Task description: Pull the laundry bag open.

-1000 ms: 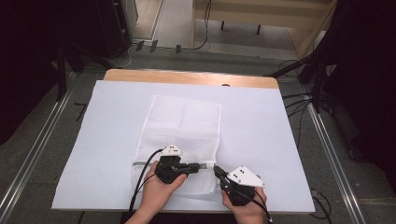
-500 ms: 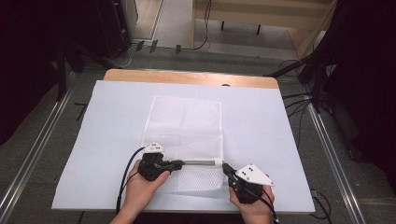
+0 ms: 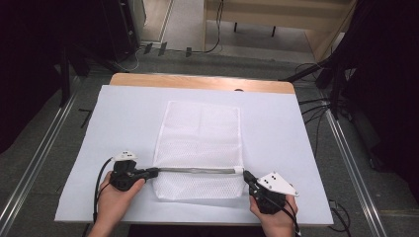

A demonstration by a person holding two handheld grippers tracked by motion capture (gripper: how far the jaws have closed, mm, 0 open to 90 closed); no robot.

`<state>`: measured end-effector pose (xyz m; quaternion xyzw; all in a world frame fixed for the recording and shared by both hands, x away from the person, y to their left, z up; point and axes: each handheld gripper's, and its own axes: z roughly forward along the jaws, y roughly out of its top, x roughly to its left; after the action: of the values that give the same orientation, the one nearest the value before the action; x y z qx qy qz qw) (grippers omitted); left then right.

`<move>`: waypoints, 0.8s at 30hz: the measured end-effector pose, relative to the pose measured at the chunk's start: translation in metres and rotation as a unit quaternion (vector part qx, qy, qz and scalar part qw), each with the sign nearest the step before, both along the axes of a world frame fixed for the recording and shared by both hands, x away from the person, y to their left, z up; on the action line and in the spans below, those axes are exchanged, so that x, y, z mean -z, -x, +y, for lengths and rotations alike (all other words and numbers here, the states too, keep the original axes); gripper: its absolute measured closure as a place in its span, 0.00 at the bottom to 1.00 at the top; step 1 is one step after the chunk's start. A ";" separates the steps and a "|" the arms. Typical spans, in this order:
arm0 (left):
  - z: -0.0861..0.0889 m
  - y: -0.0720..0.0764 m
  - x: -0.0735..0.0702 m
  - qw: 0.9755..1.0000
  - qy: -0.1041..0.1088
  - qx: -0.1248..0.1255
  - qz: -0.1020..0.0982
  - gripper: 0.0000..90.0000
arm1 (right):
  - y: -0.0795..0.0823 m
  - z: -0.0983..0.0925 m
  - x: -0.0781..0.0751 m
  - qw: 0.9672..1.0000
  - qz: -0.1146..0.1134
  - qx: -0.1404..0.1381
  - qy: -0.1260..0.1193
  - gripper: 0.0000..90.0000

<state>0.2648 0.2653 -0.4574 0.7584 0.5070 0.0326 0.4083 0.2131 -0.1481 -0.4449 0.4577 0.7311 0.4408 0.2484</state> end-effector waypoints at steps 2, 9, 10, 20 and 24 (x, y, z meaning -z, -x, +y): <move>0.009 0.001 0.001 1.000 -0.013 -0.013 0.001 0.98 | 0.000 0.001 0.000 1.000 0.000 0.003 0.007 1.00; 0.018 0.008 0.003 1.000 0.015 0.005 0.009 0.98 | 0.000 0.003 0.001 1.000 0.000 0.008 0.010 1.00; 0.018 0.008 0.003 1.000 0.015 0.005 0.009 0.98 | 0.000 0.002 0.001 1.000 0.000 0.011 0.009 1.00; 0.011 0.009 0.003 0.999 0.018 0.038 0.028 0.98 | -0.001 -0.006 0.000 1.000 0.000 0.014 0.002 1.00; 0.010 0.010 0.000 0.999 0.032 0.019 -0.010 0.75 | -0.004 -0.011 0.003 1.000 0.021 0.016 -0.008 1.00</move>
<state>0.2548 0.2757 -0.4578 0.7540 0.4891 0.0157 0.4381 0.2176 -0.1588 -0.4474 0.4809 0.7249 0.4329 0.2363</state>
